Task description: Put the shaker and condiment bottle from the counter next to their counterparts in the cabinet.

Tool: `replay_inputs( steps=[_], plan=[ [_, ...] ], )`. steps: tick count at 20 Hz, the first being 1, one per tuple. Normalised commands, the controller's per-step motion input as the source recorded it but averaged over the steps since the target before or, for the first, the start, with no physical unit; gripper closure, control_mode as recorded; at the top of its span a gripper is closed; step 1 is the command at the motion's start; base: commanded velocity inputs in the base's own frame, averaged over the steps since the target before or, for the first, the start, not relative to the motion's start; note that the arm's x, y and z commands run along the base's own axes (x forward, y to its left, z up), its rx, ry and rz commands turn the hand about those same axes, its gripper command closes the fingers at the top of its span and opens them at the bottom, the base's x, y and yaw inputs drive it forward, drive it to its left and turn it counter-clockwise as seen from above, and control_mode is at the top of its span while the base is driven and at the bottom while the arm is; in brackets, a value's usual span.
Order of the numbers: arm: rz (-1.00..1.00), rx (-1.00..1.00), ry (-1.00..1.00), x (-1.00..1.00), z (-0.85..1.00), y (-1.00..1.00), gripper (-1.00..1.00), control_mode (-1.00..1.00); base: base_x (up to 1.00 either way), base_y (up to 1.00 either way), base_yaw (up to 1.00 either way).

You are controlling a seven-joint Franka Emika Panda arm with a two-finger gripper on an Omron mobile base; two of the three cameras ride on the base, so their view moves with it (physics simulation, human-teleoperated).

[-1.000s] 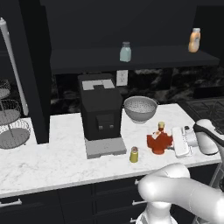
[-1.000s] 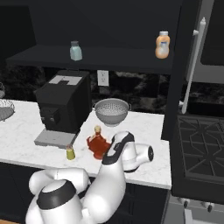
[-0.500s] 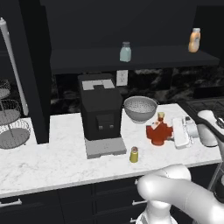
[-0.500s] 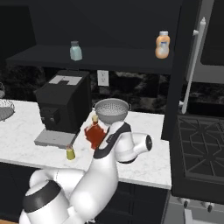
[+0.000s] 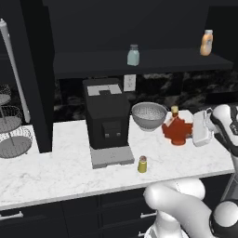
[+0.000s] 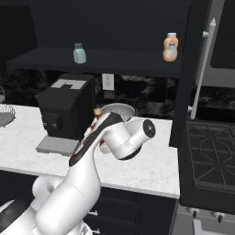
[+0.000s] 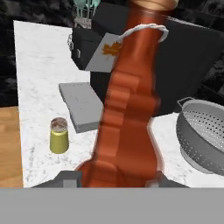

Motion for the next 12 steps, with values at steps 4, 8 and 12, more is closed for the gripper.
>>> replay_inputs(
  steps=[4,8,12],
  plan=[
    [-0.26,0.0,-0.03,-0.48,0.73,-0.26,1.0,-1.0,0.0,0.0,0.0],
    [-0.33,0.1,-0.14,-0.41,0.74,-0.16,1.0,-1.0,0.0,0.0,0.0],
    [-0.34,0.06,-0.17,-0.24,0.74,0.0,1.0,-1.0,0.0,0.0,0.0]
  ],
)
